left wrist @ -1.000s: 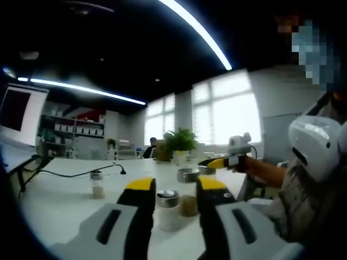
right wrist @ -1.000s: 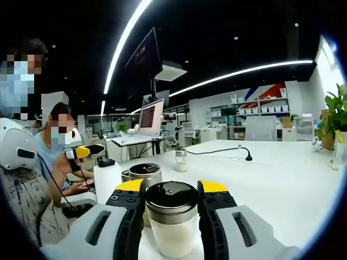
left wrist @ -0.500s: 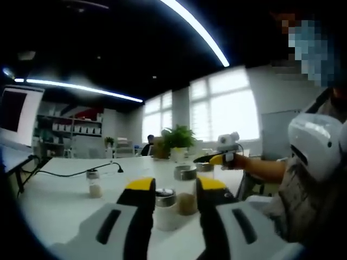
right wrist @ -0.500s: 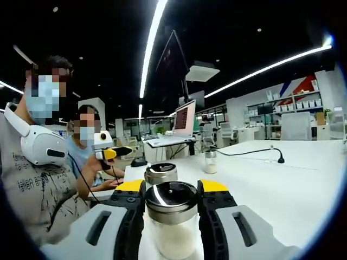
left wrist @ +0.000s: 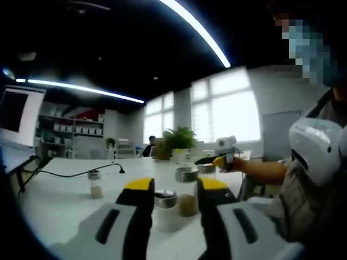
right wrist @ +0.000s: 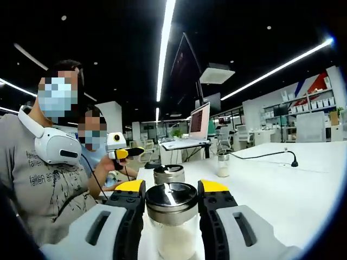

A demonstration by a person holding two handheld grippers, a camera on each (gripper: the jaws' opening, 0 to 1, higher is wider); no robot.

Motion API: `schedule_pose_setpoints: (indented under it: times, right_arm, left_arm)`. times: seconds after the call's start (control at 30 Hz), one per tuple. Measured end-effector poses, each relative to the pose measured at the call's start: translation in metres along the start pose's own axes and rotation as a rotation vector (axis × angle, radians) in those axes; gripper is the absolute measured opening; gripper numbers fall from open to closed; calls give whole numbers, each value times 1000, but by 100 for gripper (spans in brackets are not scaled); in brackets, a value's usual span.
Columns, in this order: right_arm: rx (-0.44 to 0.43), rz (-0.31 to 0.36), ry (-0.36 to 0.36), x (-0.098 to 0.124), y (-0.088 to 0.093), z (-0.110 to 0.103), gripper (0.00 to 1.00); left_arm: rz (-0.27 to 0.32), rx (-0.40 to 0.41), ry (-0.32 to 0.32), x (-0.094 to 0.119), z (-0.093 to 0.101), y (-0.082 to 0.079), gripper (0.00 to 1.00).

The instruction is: Rotate the seasoning bottle until the label or dispensing opening points toward the visible target arrow and the bottle remains upright within the marked orientation range

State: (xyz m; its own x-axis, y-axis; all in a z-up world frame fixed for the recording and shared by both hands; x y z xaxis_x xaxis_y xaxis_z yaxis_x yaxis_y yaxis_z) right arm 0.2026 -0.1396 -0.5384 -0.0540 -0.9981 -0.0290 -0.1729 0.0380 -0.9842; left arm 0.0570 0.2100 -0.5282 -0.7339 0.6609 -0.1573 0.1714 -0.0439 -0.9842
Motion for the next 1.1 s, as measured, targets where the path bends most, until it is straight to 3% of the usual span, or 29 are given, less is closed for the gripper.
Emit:
schedule_pose_setpoints:
  times: [0.03,0.07,0.1,0.13,0.2,0.23,0.33,0.4,0.47,0.57,0.7,0.77,1.1]
  right_arm:
    - [-3,12,10,0,-1,0,50]
    - [-26,71,35,-1,-4,0,66]
    - [-56,100,36,1,-6,-2,73]
    - [-67,119,51,3,-8,-3,71]
    - [-19,117,86,8,-8,-7,50]
    - [-3,132,111,9,-9,-10,48]
    - [-21,155,229,13,-6,-11,58]
    - [0,155,287,12,-4,-14,59]
    - [-5,162,312,10,-2,-16,59]
    - [20,123,343,5,0,-19,59]
    - [29,47,314,-6,-2,-16,53]
    - [56,-3,311,-9,-2,-11,45]
    - [28,-59,142,-6,-10,4,41]
  left_arm:
    - [-1,3,0,-1,0,0,35]
    - [-3,5,0,-2,1,1,35]
    - [-8,2,0,-3,2,1,35]
    - [-13,-7,1,-3,3,1,35]
    - [-14,-13,3,-3,4,1,35]
    - [-13,-13,4,-2,5,1,35]
    - [-11,-11,0,0,4,1,35]
    - [-9,-12,-8,2,2,0,35]
    - [-3,-17,-19,4,1,-1,35]
    - [4,-20,-35,6,-1,-1,35]
    - [-6,-18,-50,8,-4,0,35]
    - [-3,-26,-53,10,-4,0,35]
    - [-19,-5,-46,4,-7,5,35]
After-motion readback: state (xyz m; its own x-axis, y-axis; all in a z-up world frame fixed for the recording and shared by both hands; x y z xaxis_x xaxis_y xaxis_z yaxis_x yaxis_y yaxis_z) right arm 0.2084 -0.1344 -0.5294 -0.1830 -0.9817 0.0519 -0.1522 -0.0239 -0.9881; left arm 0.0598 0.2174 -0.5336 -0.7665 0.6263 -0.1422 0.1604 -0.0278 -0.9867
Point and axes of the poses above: the point that each gripper's makers call its tool centre point, and the gripper's own axes: x roughly backward along the fingers, z roughly to its right, y roughly out of its underside, the point moved 10 cm from there along x, roughly backward along the fingers, and after that the axes turned 5 degrees about -x, right-handed, at the moved point
